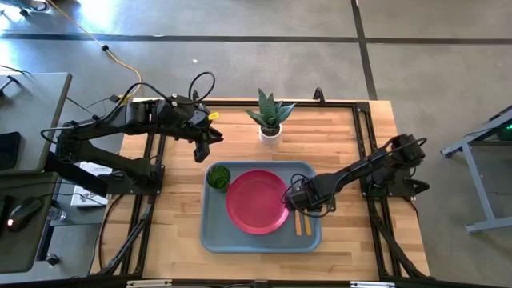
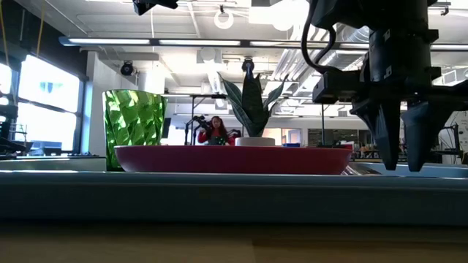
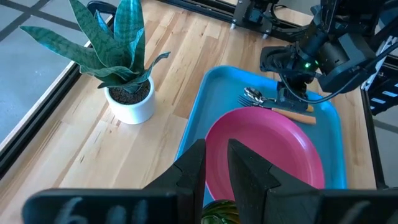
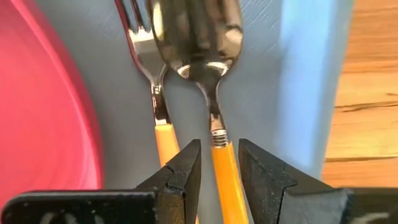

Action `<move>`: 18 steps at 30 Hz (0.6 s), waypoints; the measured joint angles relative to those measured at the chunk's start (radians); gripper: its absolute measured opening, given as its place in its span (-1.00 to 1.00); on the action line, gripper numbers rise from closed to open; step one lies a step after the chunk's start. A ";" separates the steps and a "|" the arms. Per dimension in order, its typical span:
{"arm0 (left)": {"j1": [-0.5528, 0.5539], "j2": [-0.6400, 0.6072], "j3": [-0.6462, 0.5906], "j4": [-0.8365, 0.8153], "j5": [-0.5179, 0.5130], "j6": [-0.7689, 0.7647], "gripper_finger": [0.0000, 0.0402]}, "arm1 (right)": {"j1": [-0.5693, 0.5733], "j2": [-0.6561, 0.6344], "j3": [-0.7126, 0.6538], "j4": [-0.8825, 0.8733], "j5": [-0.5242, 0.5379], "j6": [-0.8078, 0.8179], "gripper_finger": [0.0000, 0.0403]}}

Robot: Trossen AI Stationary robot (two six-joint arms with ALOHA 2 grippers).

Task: Pick and place plate/cup/fork/spoon on tray
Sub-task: Return to Home Position

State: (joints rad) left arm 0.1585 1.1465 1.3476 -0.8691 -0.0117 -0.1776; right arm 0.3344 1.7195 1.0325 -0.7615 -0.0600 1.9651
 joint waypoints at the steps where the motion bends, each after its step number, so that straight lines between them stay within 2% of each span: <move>1: 0.000 0.000 0.000 0.000 0.000 0.000 -0.71 | 0.000 -0.006 0.000 -0.007 0.000 -0.001 -0.51; 8: 0.000 0.000 0.000 -0.001 0.005 0.007 -0.71 | 0.000 -0.064 0.000 -0.033 0.052 -0.017 -0.51; 14: -0.003 -0.033 0.000 0.006 0.091 0.023 -0.71 | -0.010 -0.174 0.000 -0.034 0.214 -0.109 -0.51; 18: -0.003 -0.079 0.000 0.005 0.094 -0.001 -0.71 | -0.033 -0.249 0.000 -0.015 0.330 -0.214 -0.51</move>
State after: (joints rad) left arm 0.1558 1.0678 1.3472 -0.8639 0.0824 -0.1787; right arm 0.3013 1.4706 1.0325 -0.7769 0.2697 1.7513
